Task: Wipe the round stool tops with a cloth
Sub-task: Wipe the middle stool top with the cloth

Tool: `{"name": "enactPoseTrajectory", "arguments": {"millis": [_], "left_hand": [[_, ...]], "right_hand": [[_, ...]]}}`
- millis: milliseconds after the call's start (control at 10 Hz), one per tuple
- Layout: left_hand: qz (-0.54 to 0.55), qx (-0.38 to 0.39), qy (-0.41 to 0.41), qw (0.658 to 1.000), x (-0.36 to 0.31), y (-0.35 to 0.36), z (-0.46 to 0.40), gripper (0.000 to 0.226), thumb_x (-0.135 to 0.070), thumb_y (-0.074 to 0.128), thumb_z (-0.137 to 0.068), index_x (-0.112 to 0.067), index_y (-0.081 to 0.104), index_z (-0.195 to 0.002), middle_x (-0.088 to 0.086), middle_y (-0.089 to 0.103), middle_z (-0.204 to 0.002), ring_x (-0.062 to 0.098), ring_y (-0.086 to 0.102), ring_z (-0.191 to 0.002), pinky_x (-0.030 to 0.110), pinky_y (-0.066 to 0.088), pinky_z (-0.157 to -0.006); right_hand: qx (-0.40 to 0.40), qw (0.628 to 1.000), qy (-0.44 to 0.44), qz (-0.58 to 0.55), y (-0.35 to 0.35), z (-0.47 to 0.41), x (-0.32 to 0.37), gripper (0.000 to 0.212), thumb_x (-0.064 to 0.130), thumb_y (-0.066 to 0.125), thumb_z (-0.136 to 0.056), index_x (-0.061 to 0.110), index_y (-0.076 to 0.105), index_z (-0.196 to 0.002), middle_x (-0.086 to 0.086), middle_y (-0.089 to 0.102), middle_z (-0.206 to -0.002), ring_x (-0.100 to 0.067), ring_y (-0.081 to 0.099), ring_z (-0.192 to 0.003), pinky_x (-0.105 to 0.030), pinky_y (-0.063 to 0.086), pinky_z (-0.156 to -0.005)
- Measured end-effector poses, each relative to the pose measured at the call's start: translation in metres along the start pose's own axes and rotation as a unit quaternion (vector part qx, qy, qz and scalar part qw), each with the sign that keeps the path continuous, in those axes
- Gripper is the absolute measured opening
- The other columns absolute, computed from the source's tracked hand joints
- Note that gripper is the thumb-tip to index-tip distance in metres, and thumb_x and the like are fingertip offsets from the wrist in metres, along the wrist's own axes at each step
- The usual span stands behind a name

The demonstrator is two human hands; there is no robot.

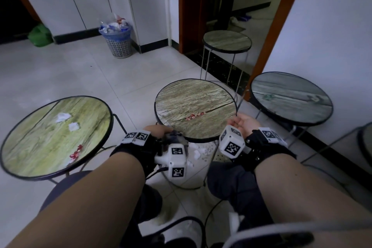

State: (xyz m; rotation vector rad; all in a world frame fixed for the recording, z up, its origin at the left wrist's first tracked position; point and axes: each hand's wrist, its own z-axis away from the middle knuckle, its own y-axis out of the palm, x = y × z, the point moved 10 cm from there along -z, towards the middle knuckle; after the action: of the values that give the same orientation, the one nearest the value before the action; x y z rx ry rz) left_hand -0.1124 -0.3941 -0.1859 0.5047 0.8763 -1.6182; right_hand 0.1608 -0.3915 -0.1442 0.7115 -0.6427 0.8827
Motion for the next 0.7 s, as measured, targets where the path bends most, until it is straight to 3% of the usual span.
{"name": "enactPoseTrajectory", "arguments": {"millis": [100, 200, 300, 400, 500, 600, 700], "left_hand": [[0.040, 0.017, -0.013, 0.999, 0.016, 0.011, -0.022, 0.014, -0.022, 0.069, -0.079, -0.015, 0.058, -0.081, 0.017, 0.061, -0.104, 0.030, 0.058, -0.095, 0.048, 0.047, -0.098], [0.087, 0.055, -0.032, 0.994, 0.005, 0.039, 0.014, 0.015, -0.019, 0.062, -0.088, -0.008, 0.060, -0.077, 0.014, 0.067, -0.078, 0.027, 0.061, -0.073, 0.038, 0.052, -0.081], [0.191, 0.123, -0.039, 0.973, -0.010, 0.069, 0.038, 0.022, -0.016, 0.053, -0.093, -0.001, 0.063, -0.081, 0.010, 0.067, -0.056, 0.022, 0.063, -0.048, 0.027, 0.054, -0.052], [0.237, 0.151, -0.030, 0.959, -0.025, 0.066, 0.051, 0.029, -0.013, 0.047, -0.095, 0.003, 0.064, -0.078, 0.014, 0.067, -0.057, 0.022, 0.064, -0.044, 0.025, 0.053, -0.042], [0.272, 0.212, -0.044, 0.938, -0.028, 0.068, 0.064, 0.046, -0.009, 0.040, -0.095, 0.006, 0.071, -0.063, 0.018, 0.068, -0.067, 0.026, 0.068, -0.054, 0.030, 0.057, -0.048], [0.273, 0.255, -0.047, 0.926, -0.029, 0.078, 0.081, 0.037, -0.008, 0.044, -0.087, 0.002, 0.073, -0.067, 0.018, 0.070, -0.076, 0.027, 0.070, -0.064, 0.032, 0.058, -0.060], [0.291, 0.249, -0.043, 0.923, -0.030, 0.077, 0.088, 0.035, -0.018, 0.045, -0.091, 0.002, 0.070, -0.077, 0.018, 0.068, -0.078, 0.026, 0.068, -0.063, 0.030, 0.057, -0.060]], "right_hand": [[-0.008, 0.999, 0.026, -0.020, -0.013, -0.004, -0.005, 0.028, 0.022, 0.043, -0.100, 0.005, 0.049, -0.078, -0.009, 0.051, -0.072, -0.017, 0.048, -0.061, -0.025, 0.042, -0.055], [-0.020, 0.999, 0.024, -0.037, -0.022, -0.006, -0.005, 0.029, 0.020, 0.043, -0.100, 0.005, 0.046, -0.075, -0.008, 0.049, -0.074, -0.017, 0.048, -0.063, -0.026, 0.042, -0.058], [0.010, 0.997, 0.063, -0.036, -0.022, -0.006, -0.012, 0.027, 0.027, 0.048, -0.098, 0.002, 0.049, -0.087, -0.009, 0.052, -0.084, -0.022, 0.053, -0.071, -0.035, 0.046, -0.063], [0.124, 0.980, 0.108, 0.110, -0.014, -0.005, -0.029, 0.064, 0.056, 0.054, -0.086, 0.008, 0.045, -0.128, -0.015, 0.058, -0.119, -0.033, 0.061, -0.100, -0.047, 0.050, -0.088], [0.218, 0.950, 0.134, 0.179, -0.003, 0.004, -0.043, 0.092, 0.073, 0.055, -0.072, 0.010, 0.038, -0.138, -0.022, 0.054, -0.132, -0.038, 0.060, -0.112, -0.054, 0.041, -0.102], [0.273, 0.931, 0.130, 0.203, 0.020, 0.020, -0.052, 0.077, 0.067, 0.049, -0.077, 0.004, 0.049, -0.121, -0.021, 0.063, -0.118, -0.033, 0.066, -0.100, -0.042, 0.053, -0.086], [0.272, 0.937, 0.108, 0.193, 0.036, 0.031, -0.059, 0.038, 0.038, 0.054, -0.088, 0.004, 0.063, -0.101, -0.014, 0.071, -0.083, -0.022, 0.068, -0.062, -0.027, 0.054, -0.057]]}}
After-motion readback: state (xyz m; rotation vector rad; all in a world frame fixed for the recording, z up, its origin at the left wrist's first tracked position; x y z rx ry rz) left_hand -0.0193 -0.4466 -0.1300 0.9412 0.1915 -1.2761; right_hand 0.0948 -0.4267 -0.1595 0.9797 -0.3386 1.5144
